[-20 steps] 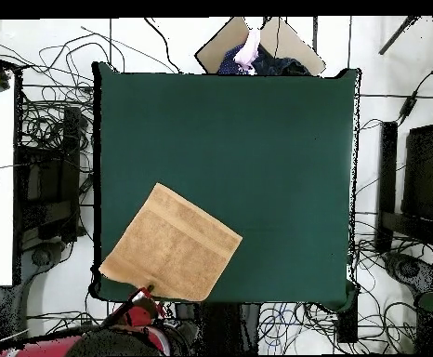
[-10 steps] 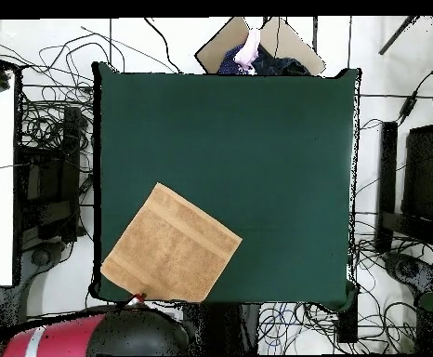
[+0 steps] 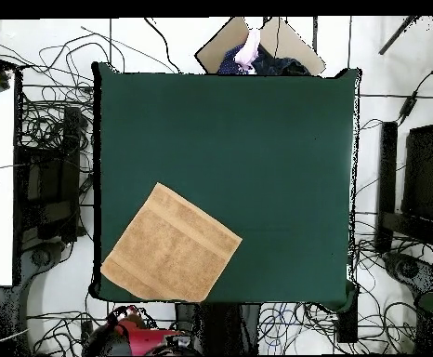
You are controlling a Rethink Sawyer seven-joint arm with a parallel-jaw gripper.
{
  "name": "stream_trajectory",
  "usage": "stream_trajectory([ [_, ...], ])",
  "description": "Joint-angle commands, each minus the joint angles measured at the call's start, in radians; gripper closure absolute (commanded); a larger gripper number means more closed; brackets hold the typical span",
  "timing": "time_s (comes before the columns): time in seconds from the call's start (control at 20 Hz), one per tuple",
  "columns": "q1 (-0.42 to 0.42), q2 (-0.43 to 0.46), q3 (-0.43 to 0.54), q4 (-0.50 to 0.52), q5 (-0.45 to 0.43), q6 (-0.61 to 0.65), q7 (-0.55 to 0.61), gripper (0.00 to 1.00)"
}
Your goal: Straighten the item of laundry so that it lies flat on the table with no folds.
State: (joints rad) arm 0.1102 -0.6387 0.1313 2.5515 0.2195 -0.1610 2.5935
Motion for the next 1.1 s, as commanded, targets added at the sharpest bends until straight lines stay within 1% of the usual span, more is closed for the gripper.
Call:
stream_trajectory([
  [0.05,0.086,-0.209,-0.153,-0.088,0.068,0.26,0.039,0.0],
  [0.1,0.091,-0.193,-0.178,-0.107,0.056,0.232,0.034,0.0],
  [0.2,0.122,-0.133,-0.252,-0.163,0.04,0.176,0.028,0.0],
  [0.3,0.163,-0.076,-0.319,-0.217,0.032,0.147,0.028,0.0],
  [0.45,0.19,-0.002,-0.364,-0.263,0.031,0.084,0.044,0.0],
  [0.6,0.232,0.055,-0.415,-0.297,0.052,0.05,0.058,0.0],
  [0.7,0.216,0.075,-0.409,-0.302,0.041,0.038,0.059,0.0],
  [0.85,0.169,0.112,-0.377,-0.31,0.013,0.007,0.055,0.0],
  [1.1,0.106,0.188,-0.334,-0.342,-0.015,-0.067,0.061,0.0],
])
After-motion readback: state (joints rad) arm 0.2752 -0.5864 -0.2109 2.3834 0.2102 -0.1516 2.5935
